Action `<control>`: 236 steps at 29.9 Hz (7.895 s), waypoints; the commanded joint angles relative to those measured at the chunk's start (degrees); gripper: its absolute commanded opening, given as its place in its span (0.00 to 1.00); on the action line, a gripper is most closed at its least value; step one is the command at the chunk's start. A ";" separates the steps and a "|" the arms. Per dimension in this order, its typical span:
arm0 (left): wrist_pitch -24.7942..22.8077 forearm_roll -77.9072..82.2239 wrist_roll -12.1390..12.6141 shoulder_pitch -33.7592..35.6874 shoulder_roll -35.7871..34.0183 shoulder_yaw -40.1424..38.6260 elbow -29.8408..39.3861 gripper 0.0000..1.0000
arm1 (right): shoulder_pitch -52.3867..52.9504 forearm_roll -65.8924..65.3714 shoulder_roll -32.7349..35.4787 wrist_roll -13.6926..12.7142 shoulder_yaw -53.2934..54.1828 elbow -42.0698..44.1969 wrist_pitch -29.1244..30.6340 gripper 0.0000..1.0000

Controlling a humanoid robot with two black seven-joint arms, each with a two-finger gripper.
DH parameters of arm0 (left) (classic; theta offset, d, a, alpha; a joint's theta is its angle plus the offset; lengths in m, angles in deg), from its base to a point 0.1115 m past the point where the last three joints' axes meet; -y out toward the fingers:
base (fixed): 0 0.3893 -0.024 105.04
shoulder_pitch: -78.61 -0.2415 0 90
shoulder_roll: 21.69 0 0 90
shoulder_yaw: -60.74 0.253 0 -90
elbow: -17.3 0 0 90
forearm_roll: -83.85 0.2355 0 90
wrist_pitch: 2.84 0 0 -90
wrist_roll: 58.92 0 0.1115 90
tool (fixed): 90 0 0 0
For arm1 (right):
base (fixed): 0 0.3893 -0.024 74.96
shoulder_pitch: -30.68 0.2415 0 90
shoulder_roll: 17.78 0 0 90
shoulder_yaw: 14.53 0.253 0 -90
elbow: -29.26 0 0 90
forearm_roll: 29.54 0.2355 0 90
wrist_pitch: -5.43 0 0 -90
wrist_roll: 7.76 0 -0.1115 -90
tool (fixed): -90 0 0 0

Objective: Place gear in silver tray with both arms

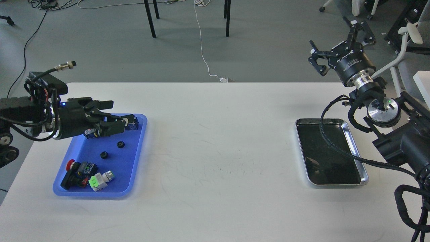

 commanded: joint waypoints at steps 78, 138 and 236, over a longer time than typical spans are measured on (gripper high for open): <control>11.24 9.55 -1.66 -4.01 9.99 12.40 -23.00 0.45 | -0.71 -0.53 -0.62 0.00 -0.52 0.26 0.00 1.00; 9.84 4.36 -2.62 5.91 0.58 10.91 -5.79 0.21 | -0.18 -0.44 0.26 0.00 -1.31 0.18 0.00 1.00; -5.63 -110.86 3.97 0.12 20.89 -22.23 -31.79 0.98 | 48.77 -64.51 -17.50 3.52 -98.24 -29.53 -8.39 0.88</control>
